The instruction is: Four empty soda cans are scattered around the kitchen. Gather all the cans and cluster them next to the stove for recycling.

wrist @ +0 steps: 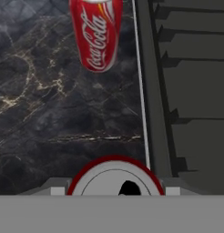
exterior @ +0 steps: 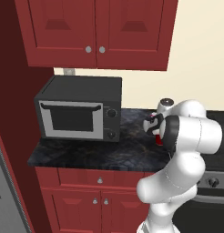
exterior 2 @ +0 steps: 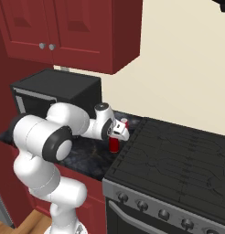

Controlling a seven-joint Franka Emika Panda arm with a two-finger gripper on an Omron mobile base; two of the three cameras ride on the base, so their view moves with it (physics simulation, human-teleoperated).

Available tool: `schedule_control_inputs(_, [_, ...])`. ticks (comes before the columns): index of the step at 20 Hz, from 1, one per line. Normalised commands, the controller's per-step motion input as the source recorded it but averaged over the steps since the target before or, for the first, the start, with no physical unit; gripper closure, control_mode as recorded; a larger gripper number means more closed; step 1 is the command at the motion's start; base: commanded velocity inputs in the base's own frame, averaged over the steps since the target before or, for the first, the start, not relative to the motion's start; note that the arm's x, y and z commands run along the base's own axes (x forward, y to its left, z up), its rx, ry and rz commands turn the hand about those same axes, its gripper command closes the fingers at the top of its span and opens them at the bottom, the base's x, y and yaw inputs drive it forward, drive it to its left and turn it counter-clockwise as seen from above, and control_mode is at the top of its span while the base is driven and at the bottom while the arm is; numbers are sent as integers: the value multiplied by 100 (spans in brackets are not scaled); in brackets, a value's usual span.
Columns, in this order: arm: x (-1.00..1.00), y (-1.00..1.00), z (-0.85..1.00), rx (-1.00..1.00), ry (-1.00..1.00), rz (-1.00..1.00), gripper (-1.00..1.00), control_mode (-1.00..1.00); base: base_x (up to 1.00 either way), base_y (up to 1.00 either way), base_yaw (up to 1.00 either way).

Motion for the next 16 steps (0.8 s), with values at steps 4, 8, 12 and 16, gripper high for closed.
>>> schedule_control_inputs(4, [0, 0, -5, -1, 0, 0, -100, -100, 0, 0, 0])
schedule_control_inputs(8, [0, 0, 0, 0, -5, 0, -100, -100, 0, 0, 0])
schedule_control_inputs(12, [-1, 0, 0, 0, -7, 0, -100, -100, 0, 0, 0])
schedule_control_inputs(16, [-12, 0, 8, 0, -10, 0, -100, -100, 0, 0, 0])
